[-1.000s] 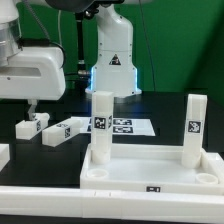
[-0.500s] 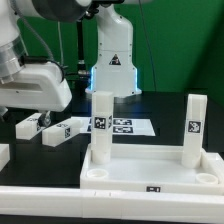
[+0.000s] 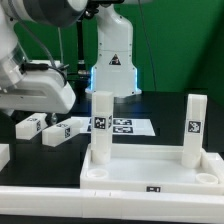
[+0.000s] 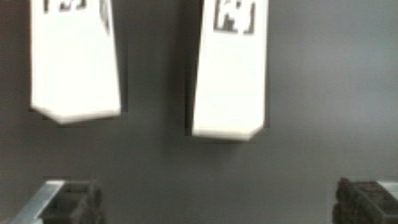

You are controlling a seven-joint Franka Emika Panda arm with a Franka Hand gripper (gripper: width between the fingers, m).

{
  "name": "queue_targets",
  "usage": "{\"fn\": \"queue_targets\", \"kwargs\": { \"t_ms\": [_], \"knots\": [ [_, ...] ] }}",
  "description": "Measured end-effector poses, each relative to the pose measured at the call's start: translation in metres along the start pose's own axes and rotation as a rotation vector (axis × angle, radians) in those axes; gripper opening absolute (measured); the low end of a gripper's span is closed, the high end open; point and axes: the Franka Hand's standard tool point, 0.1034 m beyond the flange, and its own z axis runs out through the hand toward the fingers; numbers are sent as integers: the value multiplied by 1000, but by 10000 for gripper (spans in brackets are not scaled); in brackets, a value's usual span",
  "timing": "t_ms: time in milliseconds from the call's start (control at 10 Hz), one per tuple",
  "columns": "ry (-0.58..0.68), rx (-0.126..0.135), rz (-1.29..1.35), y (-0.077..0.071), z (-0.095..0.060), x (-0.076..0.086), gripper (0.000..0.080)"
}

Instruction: Assemble desk

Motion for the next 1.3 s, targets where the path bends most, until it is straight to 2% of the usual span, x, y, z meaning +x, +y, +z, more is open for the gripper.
{"fn": "queue_targets", "kwargs": {
  "t_ms": [400,500,600,700,900,1300],
  "knots": [
    [-235,16,10,2,11,-4,649],
    [-260,11,8,1,15,-1,649],
    [-333,16,16,0,23,-8,649],
    [-383,13,20,0,30,-7,649],
    [-371,1,14,-2,34,-2,649],
    [-369,-2,-2,-11,42,1,649]
  ]
}}
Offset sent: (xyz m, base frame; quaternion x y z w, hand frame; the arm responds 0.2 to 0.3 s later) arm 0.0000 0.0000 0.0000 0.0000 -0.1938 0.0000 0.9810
